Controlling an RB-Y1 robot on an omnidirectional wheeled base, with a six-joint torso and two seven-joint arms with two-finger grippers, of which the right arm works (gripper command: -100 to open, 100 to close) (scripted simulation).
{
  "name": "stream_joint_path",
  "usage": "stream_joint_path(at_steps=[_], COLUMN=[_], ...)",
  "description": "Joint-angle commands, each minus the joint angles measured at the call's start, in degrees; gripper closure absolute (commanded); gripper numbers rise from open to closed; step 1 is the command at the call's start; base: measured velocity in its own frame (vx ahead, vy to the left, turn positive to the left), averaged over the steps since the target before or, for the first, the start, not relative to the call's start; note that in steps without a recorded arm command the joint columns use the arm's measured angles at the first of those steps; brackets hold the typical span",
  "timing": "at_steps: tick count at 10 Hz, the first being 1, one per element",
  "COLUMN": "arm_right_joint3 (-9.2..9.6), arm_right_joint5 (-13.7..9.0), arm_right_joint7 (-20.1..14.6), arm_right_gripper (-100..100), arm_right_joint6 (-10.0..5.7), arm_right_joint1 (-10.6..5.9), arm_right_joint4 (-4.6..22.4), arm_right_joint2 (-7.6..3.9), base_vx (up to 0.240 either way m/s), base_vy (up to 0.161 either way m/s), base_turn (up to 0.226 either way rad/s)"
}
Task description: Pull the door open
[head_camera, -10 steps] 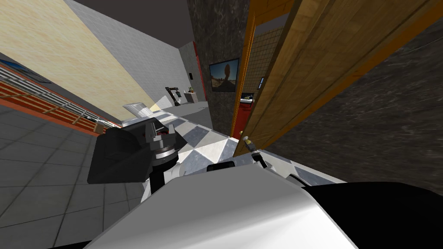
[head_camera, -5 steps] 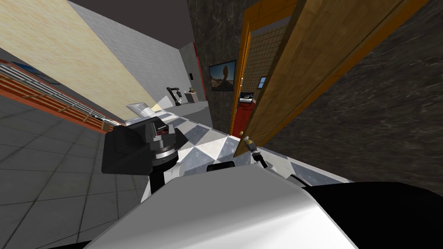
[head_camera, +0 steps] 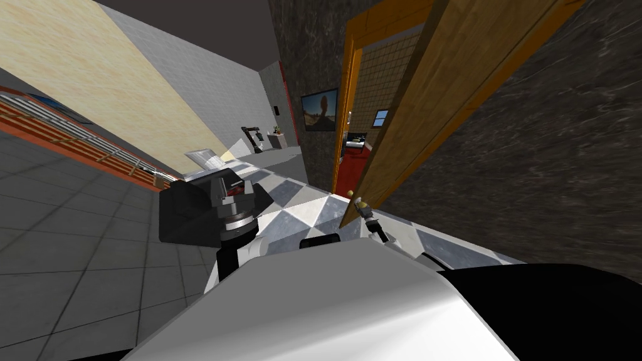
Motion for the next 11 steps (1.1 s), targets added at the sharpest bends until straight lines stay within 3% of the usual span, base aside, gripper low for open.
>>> stream_joint_path(at_steps=[1, 5, 11], arm_right_joint3=[1.47, 1.45, 1.45], arm_right_joint5=[0.7, 0.7, 0.7], arm_right_joint7=[-0.5, -0.5, -0.5], arm_right_gripper=[100, 100, 100], arm_right_joint6=[-0.96, -0.96, -0.96], arm_right_joint1=[0.23, 0.2, 0.2], arm_right_joint4=[0.9, 1.0, 1.0], arm_right_joint2=[1.4, 1.41, 1.41], base_vx=[-0.141, -0.074, -0.005], base_vy=[-0.013, -0.005, -0.007], base_turn=[0.049, 0.003, 0.002])
